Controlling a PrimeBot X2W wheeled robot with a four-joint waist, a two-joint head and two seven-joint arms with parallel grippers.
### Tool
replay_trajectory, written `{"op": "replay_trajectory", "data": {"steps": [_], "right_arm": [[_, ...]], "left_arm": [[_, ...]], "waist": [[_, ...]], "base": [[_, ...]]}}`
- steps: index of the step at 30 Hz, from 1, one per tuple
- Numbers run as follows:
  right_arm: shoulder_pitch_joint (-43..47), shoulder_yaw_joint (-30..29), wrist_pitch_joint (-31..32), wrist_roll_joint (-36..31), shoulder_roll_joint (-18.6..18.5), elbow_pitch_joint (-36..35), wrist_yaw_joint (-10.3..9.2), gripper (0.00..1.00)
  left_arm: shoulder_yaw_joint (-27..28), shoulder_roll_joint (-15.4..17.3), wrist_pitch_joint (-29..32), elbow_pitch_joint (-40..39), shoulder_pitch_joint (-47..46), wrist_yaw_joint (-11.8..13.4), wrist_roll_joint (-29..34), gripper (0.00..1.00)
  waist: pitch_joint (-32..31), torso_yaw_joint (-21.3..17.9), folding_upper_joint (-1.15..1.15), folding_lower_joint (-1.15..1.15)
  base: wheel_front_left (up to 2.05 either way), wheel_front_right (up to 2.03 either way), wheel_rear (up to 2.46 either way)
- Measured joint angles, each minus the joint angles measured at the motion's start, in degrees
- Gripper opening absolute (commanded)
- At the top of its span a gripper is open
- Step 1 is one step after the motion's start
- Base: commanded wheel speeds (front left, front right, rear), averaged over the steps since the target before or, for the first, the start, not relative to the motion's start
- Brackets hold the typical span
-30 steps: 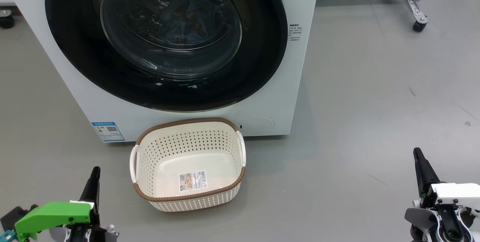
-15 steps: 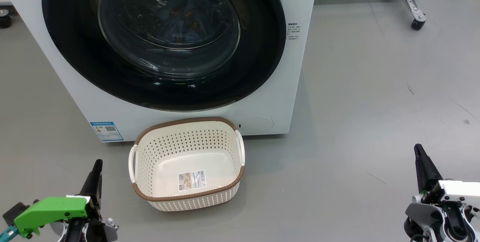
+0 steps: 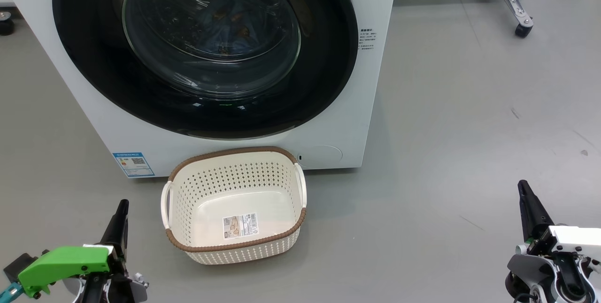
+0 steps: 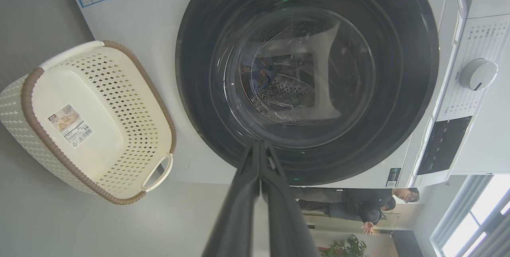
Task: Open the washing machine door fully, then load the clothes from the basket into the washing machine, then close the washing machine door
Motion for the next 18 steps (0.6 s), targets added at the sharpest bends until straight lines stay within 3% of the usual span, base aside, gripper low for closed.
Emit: {"op": "replay_trajectory", "data": {"steps": [18], "right_arm": [[0.00, 0.02, -0.01, 0.14, 0.00, -0.01, 0.00, 0.00]], "left_arm": [[-0.11, 0.00, -0.05, -0.08, 0.00, 0.00, 0.00, 0.00]], "waist": [[0.01, 0.00, 0.00, 0.00]], "base": [[0.00, 0.00, 0.00]]}}
